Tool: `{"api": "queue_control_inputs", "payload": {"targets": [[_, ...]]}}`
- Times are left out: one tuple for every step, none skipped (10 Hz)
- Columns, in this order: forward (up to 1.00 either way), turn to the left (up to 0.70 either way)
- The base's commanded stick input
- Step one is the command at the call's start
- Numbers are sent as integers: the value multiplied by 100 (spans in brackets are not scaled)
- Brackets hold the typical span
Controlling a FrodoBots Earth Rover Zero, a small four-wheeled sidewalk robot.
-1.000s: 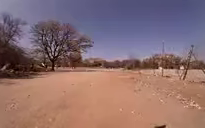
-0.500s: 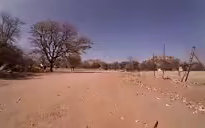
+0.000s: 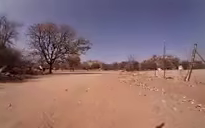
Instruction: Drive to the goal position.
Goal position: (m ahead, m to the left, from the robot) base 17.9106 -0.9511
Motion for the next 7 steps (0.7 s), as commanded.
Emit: {"api": "queue_control_inputs", "payload": {"targets": [[50, 50], [50, 27], [50, 0], [50, 0], [50, 0], [50, 0], [50, 0]]}}
